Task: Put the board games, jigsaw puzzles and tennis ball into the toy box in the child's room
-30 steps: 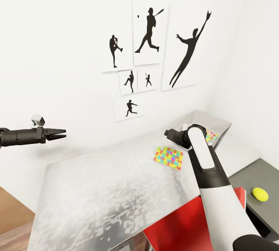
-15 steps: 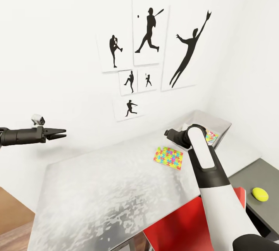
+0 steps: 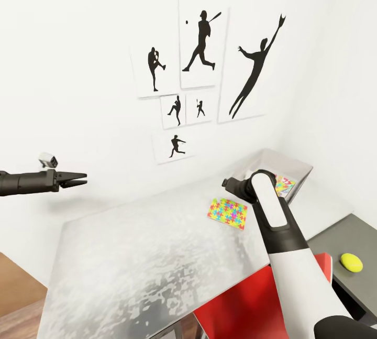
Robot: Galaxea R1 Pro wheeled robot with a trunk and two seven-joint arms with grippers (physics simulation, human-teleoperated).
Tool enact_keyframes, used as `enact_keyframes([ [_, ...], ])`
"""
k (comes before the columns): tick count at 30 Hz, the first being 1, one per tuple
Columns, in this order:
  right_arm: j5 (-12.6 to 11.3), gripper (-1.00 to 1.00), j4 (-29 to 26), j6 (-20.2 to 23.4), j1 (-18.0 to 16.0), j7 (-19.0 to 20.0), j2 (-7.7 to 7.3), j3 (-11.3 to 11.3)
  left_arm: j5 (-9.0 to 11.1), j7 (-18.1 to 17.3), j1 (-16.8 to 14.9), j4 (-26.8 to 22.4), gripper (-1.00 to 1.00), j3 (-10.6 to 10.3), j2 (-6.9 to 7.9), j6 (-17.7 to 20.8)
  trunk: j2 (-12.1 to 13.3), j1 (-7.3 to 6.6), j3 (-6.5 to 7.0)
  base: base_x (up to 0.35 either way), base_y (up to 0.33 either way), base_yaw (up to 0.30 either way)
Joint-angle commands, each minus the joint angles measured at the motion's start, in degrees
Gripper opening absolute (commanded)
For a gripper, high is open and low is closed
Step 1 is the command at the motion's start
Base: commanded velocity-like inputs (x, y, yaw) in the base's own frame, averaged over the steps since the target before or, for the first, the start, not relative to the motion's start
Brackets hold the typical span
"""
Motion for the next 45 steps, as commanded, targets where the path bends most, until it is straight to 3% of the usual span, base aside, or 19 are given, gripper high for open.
enact_keyframes([
  [1, -0.48, 1.00, 0.08, 0.29, -0.07, -0.57, 0.00, 0.01, 0.36, -0.22, -0.05, -0.01, 1.00, -0.07, 0.06, 0.62, -0.13, 0.04, -0.13, 0.000, 0.000, 0.000],
  [20, -0.53, 1.00, 0.27, 0.42, -0.02, 0.01, -0.07, -1.61, 1.56, -0.22, -0.05, -0.92, 1.00, -0.08, 0.23, 0.85, -0.13, 0.04, -0.26, 0.000, 0.000, 0.000],
  [39, -0.44, 1.00, 0.30, 0.34, -0.09, 0.01, -0.28, -2.67, 1.57, -0.22, -0.05, -1.36, 1.00, -0.07, 0.27, 1.60, -0.13, 0.04, -1.94, 0.000, 0.000, 0.000],
  [45, -0.44, 1.00, 0.32, 0.34, -0.85, 0.01, -0.59, -2.84, 1.63, -0.22, -0.05, -1.43, 1.00, -0.03, 0.91, 1.60, -0.13, 0.04, -2.50, 0.000, 0.000, 0.000],
])
